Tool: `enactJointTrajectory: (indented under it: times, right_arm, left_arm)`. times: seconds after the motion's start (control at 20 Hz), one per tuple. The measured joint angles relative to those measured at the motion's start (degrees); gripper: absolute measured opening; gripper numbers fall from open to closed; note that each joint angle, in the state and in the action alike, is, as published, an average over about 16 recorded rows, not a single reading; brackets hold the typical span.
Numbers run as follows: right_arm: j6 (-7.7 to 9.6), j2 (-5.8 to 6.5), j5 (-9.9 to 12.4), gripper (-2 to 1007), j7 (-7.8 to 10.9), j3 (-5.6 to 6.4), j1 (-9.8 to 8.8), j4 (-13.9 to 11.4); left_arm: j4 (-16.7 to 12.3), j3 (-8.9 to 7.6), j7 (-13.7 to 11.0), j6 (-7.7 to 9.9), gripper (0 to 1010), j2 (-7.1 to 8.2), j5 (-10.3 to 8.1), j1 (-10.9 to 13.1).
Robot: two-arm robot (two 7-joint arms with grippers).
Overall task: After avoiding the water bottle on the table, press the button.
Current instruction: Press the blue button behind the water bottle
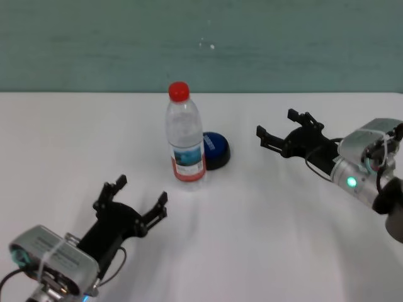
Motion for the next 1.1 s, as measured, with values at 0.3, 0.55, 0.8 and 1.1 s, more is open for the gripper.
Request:
enactJointTrajectory:
  times: [0.3,0.55,0.8,1.1]
  right_arm:
    - [0.1,-1.16,-0.6,1004,0.58,-1.57,3.55,3.9]
    - [0.08,-2.25,-1.2,1004,1.2,-2.93,5.99,6.7]
    - [-0.13,-3.39,-1.8,1004,1.78,-4.2,8.04,9.4]
    - [-0.57,-4.74,-2.6,1004,2.34,-5.34,10.33,13.0]
  left_arm:
    - [0.0,0.0,0.0,0.0,1000,0.0,0.0,0.0]
    - [0.0,0.0,0.0,0.0,1000,0.0,0.0,0.0]
    - [0.0,0.0,0.0,0.0,1000,0.0,0.0,0.0]
    - [0.0,0.0,0.0,0.0,1000,0.0,0.0,0.0]
